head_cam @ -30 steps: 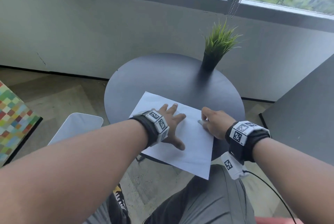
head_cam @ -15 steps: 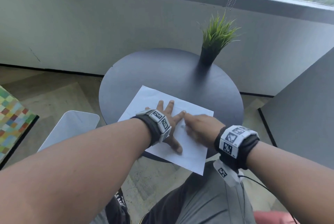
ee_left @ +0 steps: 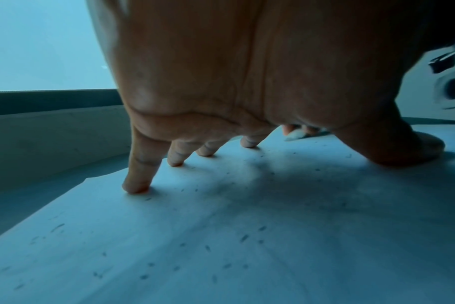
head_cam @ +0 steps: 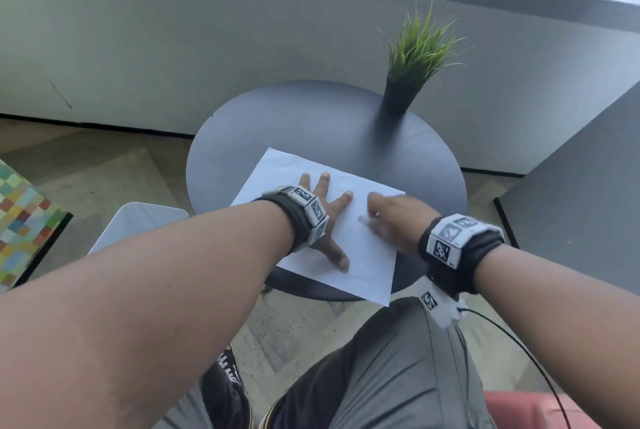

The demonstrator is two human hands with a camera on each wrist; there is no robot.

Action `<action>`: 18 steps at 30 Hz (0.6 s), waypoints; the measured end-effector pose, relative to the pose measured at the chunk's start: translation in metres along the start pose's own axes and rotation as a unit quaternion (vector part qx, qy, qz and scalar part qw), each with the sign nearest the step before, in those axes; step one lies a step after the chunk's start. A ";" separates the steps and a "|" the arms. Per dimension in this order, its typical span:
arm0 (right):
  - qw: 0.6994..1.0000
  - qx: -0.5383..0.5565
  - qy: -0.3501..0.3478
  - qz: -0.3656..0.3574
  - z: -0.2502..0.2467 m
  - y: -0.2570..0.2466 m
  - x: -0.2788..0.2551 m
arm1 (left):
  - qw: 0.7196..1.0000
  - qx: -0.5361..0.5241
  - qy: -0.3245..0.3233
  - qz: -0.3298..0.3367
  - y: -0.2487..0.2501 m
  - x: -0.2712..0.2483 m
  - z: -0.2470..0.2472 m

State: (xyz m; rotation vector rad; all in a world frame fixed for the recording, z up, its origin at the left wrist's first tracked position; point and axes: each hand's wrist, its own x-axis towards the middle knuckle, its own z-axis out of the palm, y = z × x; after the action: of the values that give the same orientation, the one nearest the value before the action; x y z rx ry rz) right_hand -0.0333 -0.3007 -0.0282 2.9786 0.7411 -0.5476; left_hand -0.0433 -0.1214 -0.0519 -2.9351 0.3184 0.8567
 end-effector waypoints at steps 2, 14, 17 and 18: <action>0.998 0.007 0.034 0.054 0.000 0.011 0.005 | 1.000 0.000 0.000 -0.003 0.000 -0.001 -0.002; 0.997 0.019 0.032 0.063 0.003 0.015 -0.003 | 0.998 0.013 0.038 0.056 0.000 -0.017 0.002; 0.998 -0.004 -0.027 -0.064 0.012 -0.020 -0.025 | 0.998 0.015 0.019 0.052 -0.003 -0.017 0.009; 0.992 -0.010 -0.059 -0.109 0.014 -0.029 -0.033 | 0.998 0.019 0.017 0.051 -0.002 -0.017 0.010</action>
State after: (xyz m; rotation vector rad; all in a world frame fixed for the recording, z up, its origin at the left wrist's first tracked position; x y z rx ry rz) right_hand -0.0785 -0.2912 -0.0279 2.8334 1.0597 -0.7145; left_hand -0.0618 -0.1156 -0.0515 -2.9225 0.4843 0.8035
